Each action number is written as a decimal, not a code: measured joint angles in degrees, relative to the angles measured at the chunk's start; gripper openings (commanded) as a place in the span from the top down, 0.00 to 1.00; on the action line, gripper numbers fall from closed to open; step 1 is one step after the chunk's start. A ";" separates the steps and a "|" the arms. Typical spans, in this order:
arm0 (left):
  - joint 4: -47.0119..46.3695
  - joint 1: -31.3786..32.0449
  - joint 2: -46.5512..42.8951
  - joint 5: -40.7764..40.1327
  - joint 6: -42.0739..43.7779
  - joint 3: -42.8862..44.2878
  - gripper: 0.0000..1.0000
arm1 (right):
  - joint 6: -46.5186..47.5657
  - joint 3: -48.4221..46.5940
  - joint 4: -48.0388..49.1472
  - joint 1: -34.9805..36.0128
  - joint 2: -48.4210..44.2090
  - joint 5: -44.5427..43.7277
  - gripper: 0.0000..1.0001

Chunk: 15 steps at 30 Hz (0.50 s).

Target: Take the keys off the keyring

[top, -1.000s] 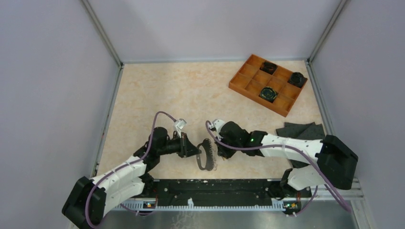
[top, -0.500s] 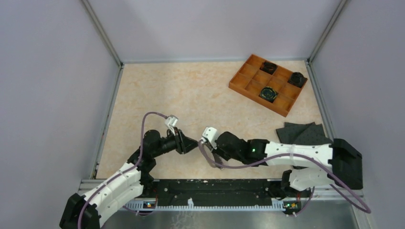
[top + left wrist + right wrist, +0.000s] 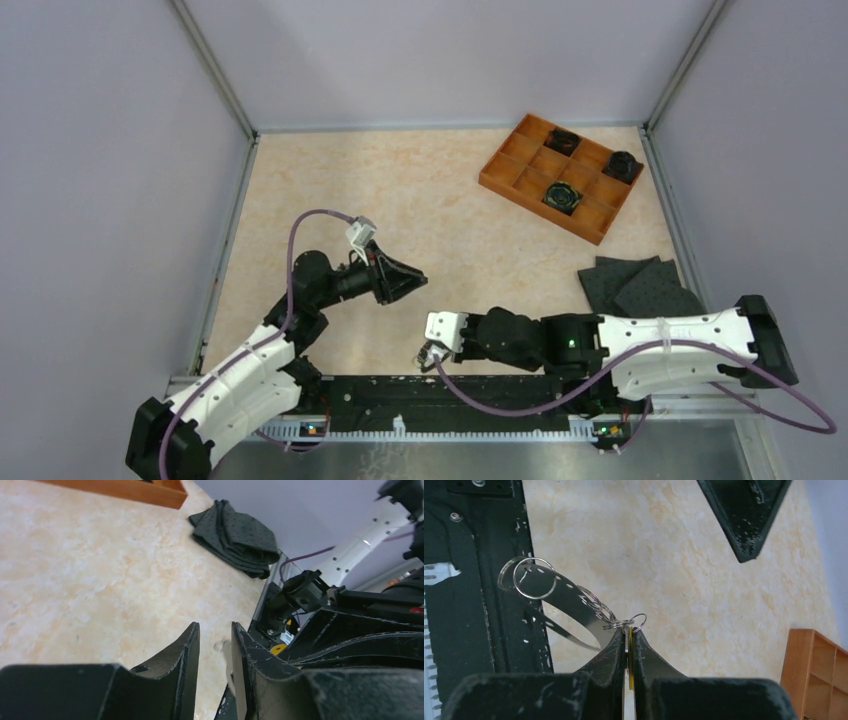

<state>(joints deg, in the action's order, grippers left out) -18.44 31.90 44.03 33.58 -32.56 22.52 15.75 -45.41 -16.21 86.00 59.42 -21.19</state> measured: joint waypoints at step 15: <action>-22.08 1.40 4.00 18.88 -6.47 -1.64 0.70 | 5.55 -8.92 -10.38 11.10 -2.32 -4.72 1.00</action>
<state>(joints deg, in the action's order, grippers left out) -40.51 33.30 48.03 52.47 -39.03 20.88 21.30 -54.33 -26.59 97.10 57.10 -25.91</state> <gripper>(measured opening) 0.299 0.023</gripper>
